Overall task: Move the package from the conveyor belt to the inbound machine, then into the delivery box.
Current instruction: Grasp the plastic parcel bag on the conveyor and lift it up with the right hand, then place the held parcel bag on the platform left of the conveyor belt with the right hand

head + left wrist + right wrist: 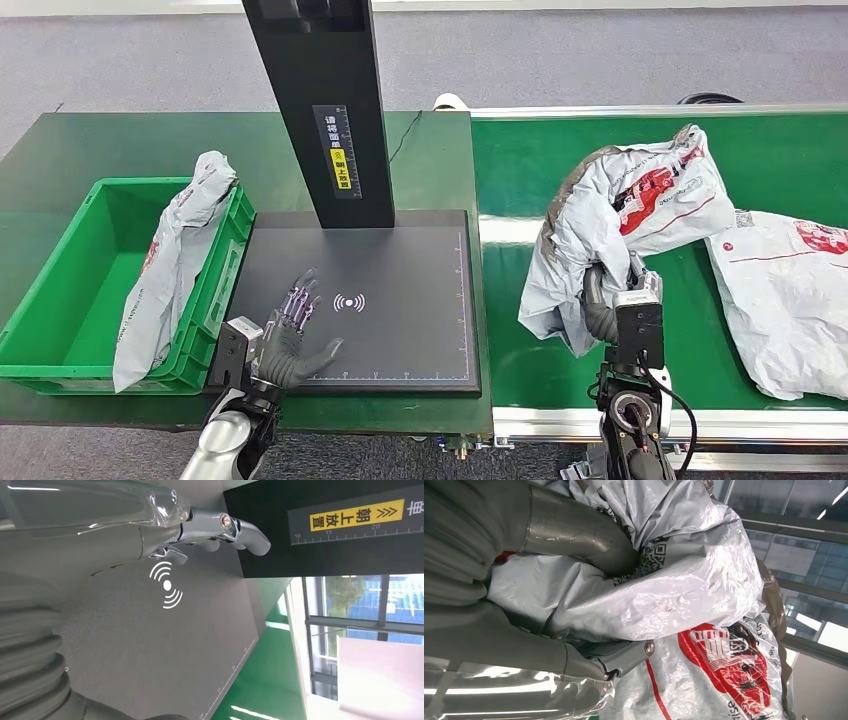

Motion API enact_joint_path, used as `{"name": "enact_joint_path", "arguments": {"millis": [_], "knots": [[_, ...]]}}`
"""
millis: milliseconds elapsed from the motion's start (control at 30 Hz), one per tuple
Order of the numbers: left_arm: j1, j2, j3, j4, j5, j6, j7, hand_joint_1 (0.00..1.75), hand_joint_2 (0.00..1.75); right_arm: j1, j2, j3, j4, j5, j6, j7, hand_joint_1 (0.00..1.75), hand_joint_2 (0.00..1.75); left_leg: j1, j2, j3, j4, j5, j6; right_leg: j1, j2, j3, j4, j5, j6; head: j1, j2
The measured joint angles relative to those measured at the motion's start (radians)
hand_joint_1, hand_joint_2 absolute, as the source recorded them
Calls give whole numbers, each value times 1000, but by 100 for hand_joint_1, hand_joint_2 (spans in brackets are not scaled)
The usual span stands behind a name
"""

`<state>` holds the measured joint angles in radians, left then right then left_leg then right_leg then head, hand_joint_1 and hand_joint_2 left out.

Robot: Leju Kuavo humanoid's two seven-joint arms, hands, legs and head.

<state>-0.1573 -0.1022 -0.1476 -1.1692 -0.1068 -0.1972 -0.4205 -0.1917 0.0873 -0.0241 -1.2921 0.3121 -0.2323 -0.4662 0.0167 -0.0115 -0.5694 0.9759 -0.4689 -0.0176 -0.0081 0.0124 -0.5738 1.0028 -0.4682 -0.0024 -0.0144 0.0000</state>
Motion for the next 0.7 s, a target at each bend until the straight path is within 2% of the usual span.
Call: {"name": "enact_joint_path", "arguments": {"millis": [700], "knots": [[0,0,0,0,0,0,-1,0,175,0,1,-1,-3,0,0,0,175,175,0,0,0,0,0,0,0,0,0,0,0,0,0,0]]}}
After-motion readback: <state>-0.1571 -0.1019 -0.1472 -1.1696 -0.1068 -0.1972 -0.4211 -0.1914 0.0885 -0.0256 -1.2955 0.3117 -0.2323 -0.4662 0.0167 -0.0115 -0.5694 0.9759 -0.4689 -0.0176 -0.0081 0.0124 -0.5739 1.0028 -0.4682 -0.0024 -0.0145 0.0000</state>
